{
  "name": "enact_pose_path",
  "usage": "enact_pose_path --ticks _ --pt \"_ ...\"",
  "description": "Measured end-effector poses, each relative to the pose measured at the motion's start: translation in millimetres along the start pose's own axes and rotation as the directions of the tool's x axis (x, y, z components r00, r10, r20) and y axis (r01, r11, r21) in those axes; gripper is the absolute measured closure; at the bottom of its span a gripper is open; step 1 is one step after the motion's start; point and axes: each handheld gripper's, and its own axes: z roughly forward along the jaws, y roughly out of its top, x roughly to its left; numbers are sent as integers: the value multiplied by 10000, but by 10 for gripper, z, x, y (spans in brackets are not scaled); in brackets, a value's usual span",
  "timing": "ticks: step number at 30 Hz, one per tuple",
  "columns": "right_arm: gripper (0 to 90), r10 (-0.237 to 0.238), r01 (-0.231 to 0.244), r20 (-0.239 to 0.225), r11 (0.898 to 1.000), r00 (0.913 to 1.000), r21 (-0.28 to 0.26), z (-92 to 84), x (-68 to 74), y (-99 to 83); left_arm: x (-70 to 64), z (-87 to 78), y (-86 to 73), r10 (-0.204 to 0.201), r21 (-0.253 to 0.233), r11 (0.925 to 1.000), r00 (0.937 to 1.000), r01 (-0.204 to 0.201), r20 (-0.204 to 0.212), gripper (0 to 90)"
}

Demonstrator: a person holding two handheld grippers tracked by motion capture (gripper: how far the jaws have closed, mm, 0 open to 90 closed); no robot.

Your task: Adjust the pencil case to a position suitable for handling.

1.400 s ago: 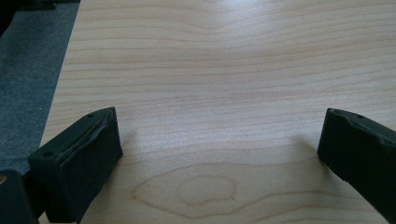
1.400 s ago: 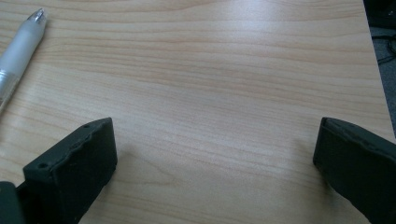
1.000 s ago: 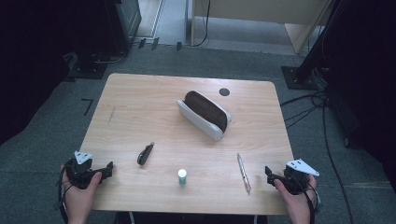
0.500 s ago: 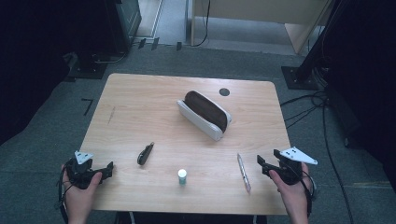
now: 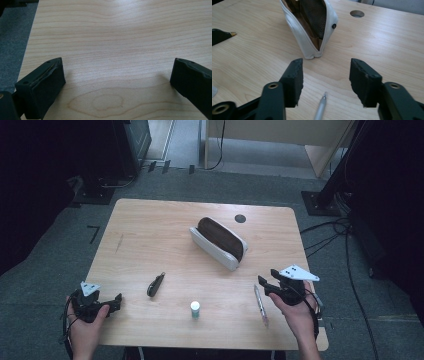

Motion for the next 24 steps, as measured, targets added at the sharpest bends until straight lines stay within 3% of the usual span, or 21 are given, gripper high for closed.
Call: enact_pose_path --ticks 3,7,16,19,24 --pt "581 -165 164 -267 9999 9995 -16 42 55 66 -3 0 0 18 -8 10000 10000 -18 8 0" --pt "620 -488 485 -381 9988 9981 -99 102 133 158 -7 0 0 41 -5 10000 10000 -41 29 0" --pt "622 -721 676 -1147 9968 9908 -432 245 242 331 -10 0 -1 36 -5 10000 10000 -36 45 0" --pt "599 -752 696 -1200 9963 9899 -505 312 272 350 -10 0 0 45 -4 10000 10000 -45 43 0" --pt "639 -1031 969 -1258 9938 9867 -545 414 324 371 -9 0 0 47 -3 10000 10000 -47 45 0"
